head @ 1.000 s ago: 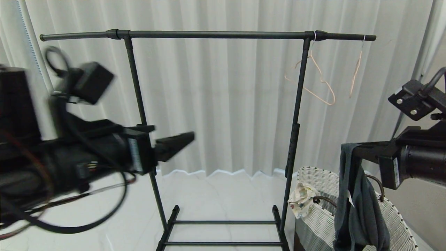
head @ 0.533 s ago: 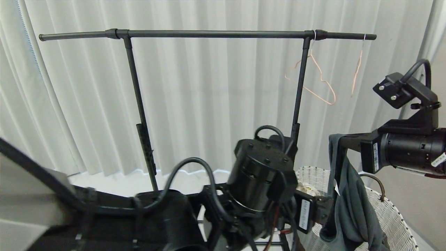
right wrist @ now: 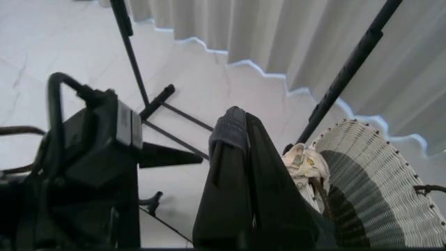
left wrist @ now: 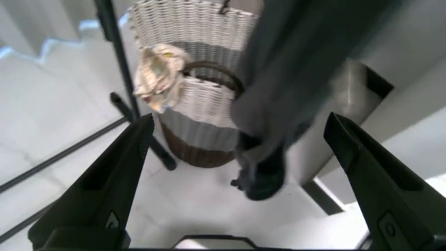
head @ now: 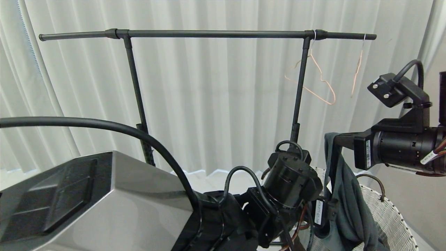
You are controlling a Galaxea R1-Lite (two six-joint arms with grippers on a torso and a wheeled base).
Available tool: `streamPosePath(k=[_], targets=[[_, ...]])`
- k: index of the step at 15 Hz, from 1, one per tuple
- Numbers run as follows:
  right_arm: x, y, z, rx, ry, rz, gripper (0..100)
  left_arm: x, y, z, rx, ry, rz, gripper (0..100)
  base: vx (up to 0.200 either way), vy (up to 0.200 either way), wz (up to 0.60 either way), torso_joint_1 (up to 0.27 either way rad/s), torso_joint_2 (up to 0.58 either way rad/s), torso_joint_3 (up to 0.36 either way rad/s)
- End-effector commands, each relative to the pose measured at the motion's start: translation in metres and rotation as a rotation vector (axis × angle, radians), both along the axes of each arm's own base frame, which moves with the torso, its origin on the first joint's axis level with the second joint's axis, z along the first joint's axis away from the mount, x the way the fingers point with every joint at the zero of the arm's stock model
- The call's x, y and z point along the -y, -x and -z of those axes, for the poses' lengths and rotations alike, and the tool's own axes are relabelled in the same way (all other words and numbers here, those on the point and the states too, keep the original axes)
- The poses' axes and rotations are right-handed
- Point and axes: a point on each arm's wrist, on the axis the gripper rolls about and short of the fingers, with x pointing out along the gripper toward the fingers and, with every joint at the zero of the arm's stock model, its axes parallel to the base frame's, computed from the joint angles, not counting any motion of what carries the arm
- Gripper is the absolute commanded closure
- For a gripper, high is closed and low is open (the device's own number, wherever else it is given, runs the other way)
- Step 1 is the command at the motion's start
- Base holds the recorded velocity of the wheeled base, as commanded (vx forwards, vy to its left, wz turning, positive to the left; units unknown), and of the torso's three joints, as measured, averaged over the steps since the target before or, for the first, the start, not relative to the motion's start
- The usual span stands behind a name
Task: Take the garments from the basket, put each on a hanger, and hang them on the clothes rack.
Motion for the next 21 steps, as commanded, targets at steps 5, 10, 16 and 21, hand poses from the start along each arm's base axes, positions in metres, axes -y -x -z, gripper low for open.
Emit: streamPosePath(k=[5,10,16,21], targets=[[-0.001,-0.002,0.0,0.007,-0.013,0.001,100,0.0,-0.017,0.019,-0.016,-0.025,-0.033,0,0.0,0.0,0.0,0.0,0.0,0.0],[0.002,0.002,-0.006,0.025,-0.027,0.0,100,0.01,-0.028,0.046,-0.037,-0.059,-0.031,0,0.0,0.0,0.0,0.0,0.0,0.0],[0.003,0.004,-0.008,0.033,-0.032,0.0,100,0.011,-0.028,0.072,-0.065,-0.12,-0.024,0,0.0,0.0,0.0,0.0,0.0,0.0],[0.005,0.006,-0.009,0.038,-0.035,0.002,100,0.009,-0.029,0.076,-0.066,-0.132,-0.032,100,0.0,0.0,0.0,0.0,0.0,0.0]])
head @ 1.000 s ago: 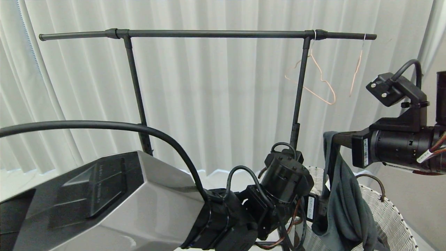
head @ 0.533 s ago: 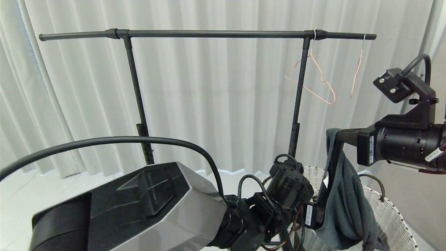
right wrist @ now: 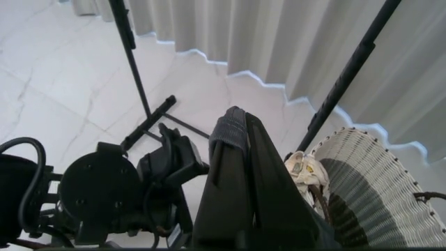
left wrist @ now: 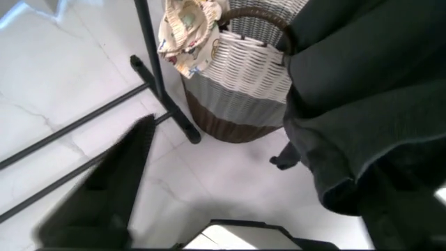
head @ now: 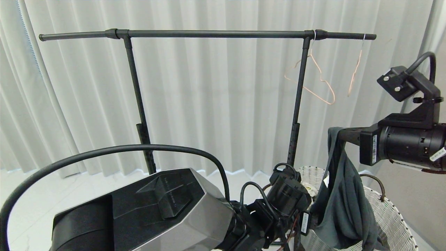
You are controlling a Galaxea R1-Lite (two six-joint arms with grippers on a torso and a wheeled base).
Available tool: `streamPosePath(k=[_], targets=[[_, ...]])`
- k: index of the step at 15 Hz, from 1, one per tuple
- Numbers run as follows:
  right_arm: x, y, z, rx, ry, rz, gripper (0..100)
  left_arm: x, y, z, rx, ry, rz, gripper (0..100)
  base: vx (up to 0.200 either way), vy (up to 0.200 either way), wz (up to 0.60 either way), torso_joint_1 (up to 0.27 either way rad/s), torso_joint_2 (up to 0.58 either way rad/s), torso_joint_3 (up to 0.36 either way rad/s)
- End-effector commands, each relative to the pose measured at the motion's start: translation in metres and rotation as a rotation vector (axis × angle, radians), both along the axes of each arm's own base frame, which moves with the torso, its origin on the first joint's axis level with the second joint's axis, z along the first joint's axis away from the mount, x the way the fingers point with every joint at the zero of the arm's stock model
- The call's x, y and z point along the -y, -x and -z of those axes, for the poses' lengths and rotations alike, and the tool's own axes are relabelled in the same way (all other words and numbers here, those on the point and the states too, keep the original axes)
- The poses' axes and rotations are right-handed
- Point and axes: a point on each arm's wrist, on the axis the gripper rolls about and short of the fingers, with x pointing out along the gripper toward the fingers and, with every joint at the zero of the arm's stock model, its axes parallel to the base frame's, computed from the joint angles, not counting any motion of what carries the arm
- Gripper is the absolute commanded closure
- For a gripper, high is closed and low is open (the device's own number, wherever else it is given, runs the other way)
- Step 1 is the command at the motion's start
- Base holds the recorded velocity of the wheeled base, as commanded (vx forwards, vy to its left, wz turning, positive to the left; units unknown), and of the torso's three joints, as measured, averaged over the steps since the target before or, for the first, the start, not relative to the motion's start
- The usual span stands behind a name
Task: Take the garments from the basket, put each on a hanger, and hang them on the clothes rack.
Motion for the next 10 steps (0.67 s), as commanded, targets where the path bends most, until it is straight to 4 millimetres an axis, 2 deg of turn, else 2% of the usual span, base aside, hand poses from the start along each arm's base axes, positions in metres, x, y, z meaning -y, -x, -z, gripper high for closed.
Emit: streamPosePath(k=[1,4,5,6,8,9,10], targets=[[0.002,0.002,-0.001,0.005,-0.003,0.003,100,0.0,0.0,-0.001,0.002,0.0,-0.004,100,0.0,0.0,0.0,0.0,0.0,0.0],[0.008,-0.003,0.003,-0.008,0.007,0.045,100,-0.006,-0.001,0.001,0.058,-0.056,-0.12,100,0.0,0.0,0.0,0.0,0.0,0.0],[0.013,-0.005,0.012,-0.033,0.025,0.067,100,-0.01,0.0,-0.002,0.086,-0.078,-0.176,100,0.0,0.0,0.0,0.0,0.0,0.0],[0.017,-0.005,0.02,-0.055,0.04,0.085,100,-0.017,0.003,-0.016,0.106,-0.069,-0.209,100,0.0,0.0,0.0,0.0,0.0,0.0],[0.019,-0.009,0.026,-0.01,0.013,0.098,100,-0.032,0.015,-0.073,0.06,0.126,-0.302,100,0.0,0.0,0.0,0.0,0.0,0.0],[0.018,-0.01,0.025,0.02,-0.003,0.095,100,-0.041,0.021,-0.093,0.044,0.164,-0.321,100,0.0,0.0,0.0,0.0,0.0,0.0],[0.016,-0.013,0.022,0.081,-0.038,0.085,100,-0.066,0.039,-0.143,0.017,0.248,-0.354,100,0.0,0.0,0.0,0.0,0.0,0.0]])
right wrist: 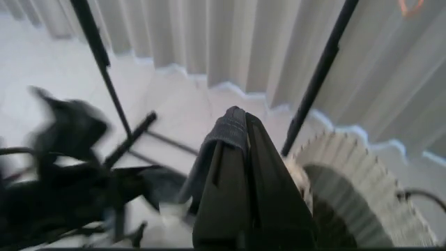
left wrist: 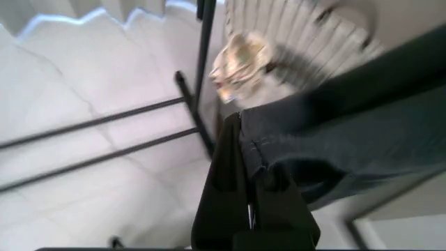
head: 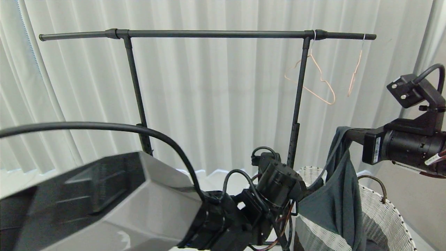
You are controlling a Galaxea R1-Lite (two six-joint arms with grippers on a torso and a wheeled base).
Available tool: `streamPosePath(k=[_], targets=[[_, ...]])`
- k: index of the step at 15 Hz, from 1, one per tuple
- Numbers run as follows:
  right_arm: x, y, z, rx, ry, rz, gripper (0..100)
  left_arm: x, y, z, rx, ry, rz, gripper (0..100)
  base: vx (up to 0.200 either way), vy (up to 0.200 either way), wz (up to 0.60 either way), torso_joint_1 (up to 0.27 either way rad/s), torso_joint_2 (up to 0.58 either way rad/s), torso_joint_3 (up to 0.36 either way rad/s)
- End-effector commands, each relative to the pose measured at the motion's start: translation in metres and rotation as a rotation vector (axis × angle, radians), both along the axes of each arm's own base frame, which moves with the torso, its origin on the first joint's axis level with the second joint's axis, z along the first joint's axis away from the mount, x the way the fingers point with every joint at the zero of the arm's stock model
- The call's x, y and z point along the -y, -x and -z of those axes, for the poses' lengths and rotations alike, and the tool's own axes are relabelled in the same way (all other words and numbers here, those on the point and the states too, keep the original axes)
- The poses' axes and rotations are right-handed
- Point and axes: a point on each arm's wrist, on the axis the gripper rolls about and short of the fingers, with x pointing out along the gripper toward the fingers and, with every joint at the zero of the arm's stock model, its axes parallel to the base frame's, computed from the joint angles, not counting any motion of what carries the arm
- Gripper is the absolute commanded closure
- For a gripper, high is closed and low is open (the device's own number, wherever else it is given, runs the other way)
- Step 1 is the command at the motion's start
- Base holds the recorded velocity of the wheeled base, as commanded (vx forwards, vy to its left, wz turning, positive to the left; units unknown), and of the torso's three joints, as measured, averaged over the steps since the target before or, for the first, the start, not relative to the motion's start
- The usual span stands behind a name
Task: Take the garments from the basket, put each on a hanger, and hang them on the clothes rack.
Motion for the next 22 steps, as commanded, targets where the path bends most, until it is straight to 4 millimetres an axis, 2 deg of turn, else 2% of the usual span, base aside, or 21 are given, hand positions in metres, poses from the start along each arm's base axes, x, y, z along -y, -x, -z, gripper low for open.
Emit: streamPosePath(k=[1,5,6,7,10,13,15,18,21,22], targets=[[-0.003,-0.003,0.002,0.055,-0.024,-0.026,100,-0.057,0.04,-0.12,0.025,0.223,-0.059,100,0.0,0.0,0.0,0.0,0.0,0.0],[-0.011,-0.016,-0.017,0.286,-0.066,-0.055,100,-0.104,0.074,-0.19,0.125,0.363,-0.045,100,0.0,0.0,0.0,0.0,0.0,0.0],[-0.012,-0.018,-0.02,0.309,-0.064,-0.053,100,-0.109,0.077,-0.195,0.135,0.371,-0.043,100,0.0,0.0,0.0,0.0,0.0,0.0],[-0.015,-0.02,-0.031,0.359,-0.068,-0.06,100,-0.12,0.083,-0.208,0.167,0.396,-0.044,100,0.0,0.0,0.0,0.0,0.0,0.0],[-0.029,-0.027,-0.046,0.404,-0.09,-0.088,100,-0.164,0.091,-0.229,0.262,0.317,-0.081,100,0.0,0.0,0.0,0.0,0.0,0.0],[-0.051,-0.029,-0.036,0.384,-0.056,-0.151,100,-0.201,0.115,-0.231,0.334,0.083,-0.027,100,0.0,0.0,0.0,0.0,0.0,0.0],[-0.057,-0.031,-0.031,0.381,-0.029,-0.162,100,-0.207,0.121,-0.223,0.348,-0.04,0.013,100,0.0,0.0,0.0,0.0,0.0,0.0],[-0.055,-0.031,-0.029,0.359,-0.001,-0.121,100,-0.212,0.116,-0.202,0.327,-0.262,0.018,100,0.0,0.0,0.0,0.0,0.0,0.0],[-0.048,-0.025,-0.039,0.381,-0.011,-0.097,100,-0.213,0.103,-0.215,0.387,-0.326,-0.008,100,0.0,0.0,0.0,0.0,0.0,0.0],[-0.047,-0.023,-0.046,0.396,-0.02,-0.097,100,-0.215,0.094,-0.227,0.408,-0.306,-0.056,100,0.0,0.0,0.0,0.0,0.0,0.0]])
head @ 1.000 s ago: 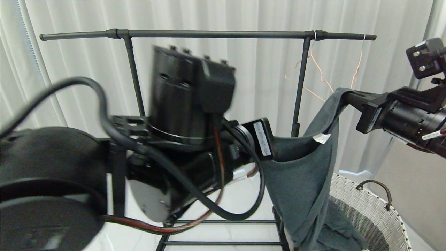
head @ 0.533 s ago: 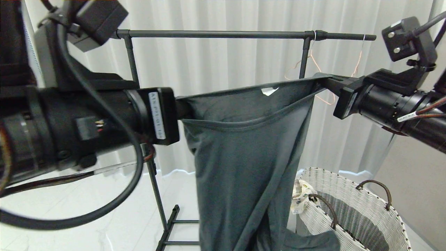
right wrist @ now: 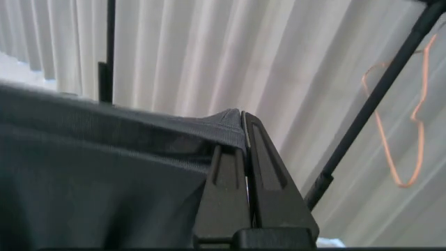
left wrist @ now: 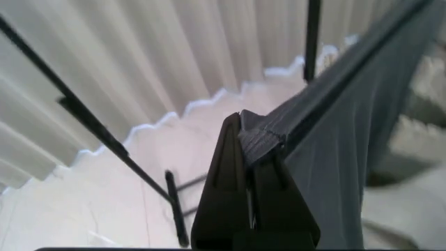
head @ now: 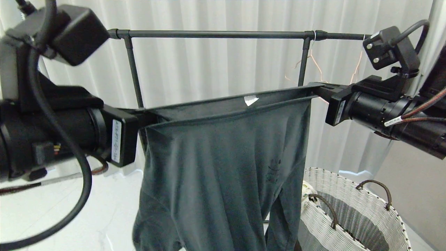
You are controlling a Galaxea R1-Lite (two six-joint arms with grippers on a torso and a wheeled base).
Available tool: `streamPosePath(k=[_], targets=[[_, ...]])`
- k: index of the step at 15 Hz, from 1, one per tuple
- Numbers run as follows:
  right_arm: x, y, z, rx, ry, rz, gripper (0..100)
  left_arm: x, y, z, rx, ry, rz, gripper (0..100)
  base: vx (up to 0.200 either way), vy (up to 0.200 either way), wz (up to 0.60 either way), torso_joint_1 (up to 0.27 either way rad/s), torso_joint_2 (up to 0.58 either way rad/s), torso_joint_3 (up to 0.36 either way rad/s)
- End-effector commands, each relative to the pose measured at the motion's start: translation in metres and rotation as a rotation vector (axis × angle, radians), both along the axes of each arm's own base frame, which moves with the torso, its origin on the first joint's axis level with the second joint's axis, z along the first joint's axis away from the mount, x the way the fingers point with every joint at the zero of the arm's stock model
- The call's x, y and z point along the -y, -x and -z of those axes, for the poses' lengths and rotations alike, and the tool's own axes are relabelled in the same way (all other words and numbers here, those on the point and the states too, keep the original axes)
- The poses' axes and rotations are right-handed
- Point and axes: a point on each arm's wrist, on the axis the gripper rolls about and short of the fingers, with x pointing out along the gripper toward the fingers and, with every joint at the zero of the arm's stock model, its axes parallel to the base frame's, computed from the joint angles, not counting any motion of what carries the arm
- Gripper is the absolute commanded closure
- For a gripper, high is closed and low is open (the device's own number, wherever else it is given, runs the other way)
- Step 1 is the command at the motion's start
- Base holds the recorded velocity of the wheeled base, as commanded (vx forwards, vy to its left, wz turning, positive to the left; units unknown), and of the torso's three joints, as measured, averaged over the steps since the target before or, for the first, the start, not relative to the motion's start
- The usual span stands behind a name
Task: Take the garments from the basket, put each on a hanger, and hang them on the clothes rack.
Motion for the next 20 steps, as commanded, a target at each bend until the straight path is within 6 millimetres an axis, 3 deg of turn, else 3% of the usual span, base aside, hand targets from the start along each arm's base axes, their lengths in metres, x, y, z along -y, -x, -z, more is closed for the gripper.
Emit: streamPosePath(k=[1,4,7,13,16,20], targets=[[-0.002,-0.003,-0.022,0.059,-0.041,-0.003,100,-0.01,-0.019,-0.025,0.063,0.048,-0.094,100,0.0,0.0,0.0,0.0,0.0,0.0],[-0.027,-0.034,-0.04,0.092,-0.065,-0.019,100,-0.036,-0.022,-0.044,0.147,0.001,-0.188,100,0.0,0.0,0.0,0.0,0.0,0.0],[-0.056,-0.055,-0.041,0.083,-0.054,-0.083,100,-0.044,-0.022,-0.053,0.201,-0.027,-0.214,100,0.0,0.0,0.0,0.0,0.0,0.0],[-0.065,-0.063,-0.058,0.109,-0.071,-0.09,100,-0.051,-0.026,-0.068,0.278,-0.056,-0.248,100,0.0,0.0,0.0,0.0,0.0,0.0],[-0.05,-0.052,-0.071,0.083,-0.052,-0.075,100,-0.046,-0.026,-0.072,0.299,-0.004,-0.097,100,0.0,0.0,0.0,0.0,0.0,0.0],[0.016,-0.019,-0.103,0.046,-0.01,-0.038,100,-0.002,-0.016,-0.071,0.278,0.095,0.209,100,0.0,0.0,0.0,0.0,0.0,0.0]])
